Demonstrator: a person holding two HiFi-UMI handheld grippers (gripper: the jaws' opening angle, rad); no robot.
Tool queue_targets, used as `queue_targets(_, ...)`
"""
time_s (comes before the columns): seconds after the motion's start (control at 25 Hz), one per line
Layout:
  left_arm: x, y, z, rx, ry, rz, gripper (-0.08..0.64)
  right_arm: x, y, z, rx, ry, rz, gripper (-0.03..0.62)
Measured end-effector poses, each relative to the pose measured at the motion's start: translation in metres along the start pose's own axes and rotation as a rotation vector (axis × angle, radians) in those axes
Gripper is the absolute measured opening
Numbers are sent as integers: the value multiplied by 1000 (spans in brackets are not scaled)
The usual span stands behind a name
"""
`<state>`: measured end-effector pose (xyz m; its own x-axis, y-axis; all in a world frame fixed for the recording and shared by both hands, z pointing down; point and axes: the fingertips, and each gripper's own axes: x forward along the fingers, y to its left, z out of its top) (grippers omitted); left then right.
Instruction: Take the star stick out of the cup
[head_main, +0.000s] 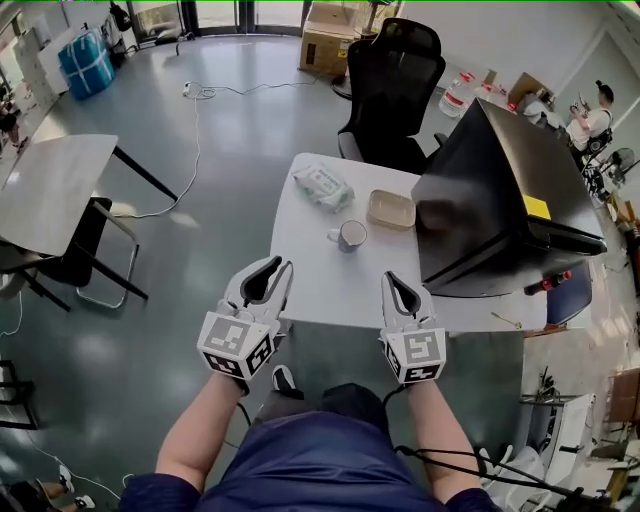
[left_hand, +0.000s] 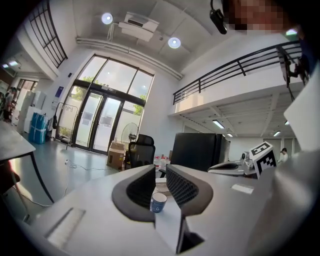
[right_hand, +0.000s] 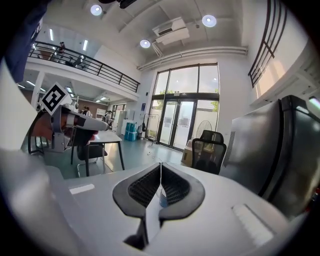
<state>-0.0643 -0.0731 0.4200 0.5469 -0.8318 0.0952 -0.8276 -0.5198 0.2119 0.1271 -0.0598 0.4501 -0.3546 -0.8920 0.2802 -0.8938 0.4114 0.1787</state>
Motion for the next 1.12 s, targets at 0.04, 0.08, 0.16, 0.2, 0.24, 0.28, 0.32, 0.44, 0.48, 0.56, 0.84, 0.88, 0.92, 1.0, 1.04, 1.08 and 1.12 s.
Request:
queue_targets(0.04,4,4,-3,-6,7,-5,69,5,0,-3,-4,14,1,12)
queue_targets(0.08,8,7,-7,-11,14,-10,69,11,0,-7,-10,29,5,14)
queue_targets(0.16,16,14,-13,-18,28,-14,69,24,0,-15,-31,60,20,21)
queue_targets(0.2,21,18,-16,-19,34,-14,69,32,0,-18,-46,73,30,25)
queue_targets(0.24,26,21,-18,-20,40,-12,69,40,0,-20,-65,83,41,28)
queue_targets(0.28,31,24,-21,-20,46,-8,69,48,0,-24,-87,94,52,32)
queue_targets(0.32,35,27,-24,-19,53,-2,69,56,-1,-30,-112,105,63,33)
queue_targets(0.44,45,32,-30,-15,78,22,69,75,-2,-47,-181,145,101,37)
queue_targets(0.48,47,34,-31,-12,88,32,69,81,-2,-51,-194,156,118,41)
queue_targets(0.56,54,39,-32,-9,104,57,69,93,-3,-59,-214,176,154,51)
queue_targets(0.84,72,41,-55,-32,163,133,69,130,-8,-97,-308,260,278,74)
queue_targets(0.88,72,41,-58,-33,172,144,69,135,-7,-103,-322,275,297,79)
queue_targets(0.92,72,42,-61,-33,179,156,69,139,-6,-109,-334,287,312,86)
queue_targets(1.0,70,45,-64,-37,186,182,69,148,-4,-118,-351,305,334,87)
queue_targets(1.04,68,46,-65,-40,187,193,69,152,-4,-122,-357,313,343,87)
queue_targets(1.08,66,47,-66,-44,187,203,69,155,-3,-126,-363,322,352,87)
queue_targets(1.12,64,49,-66,-47,189,211,69,157,-1,-130,-372,333,361,87)
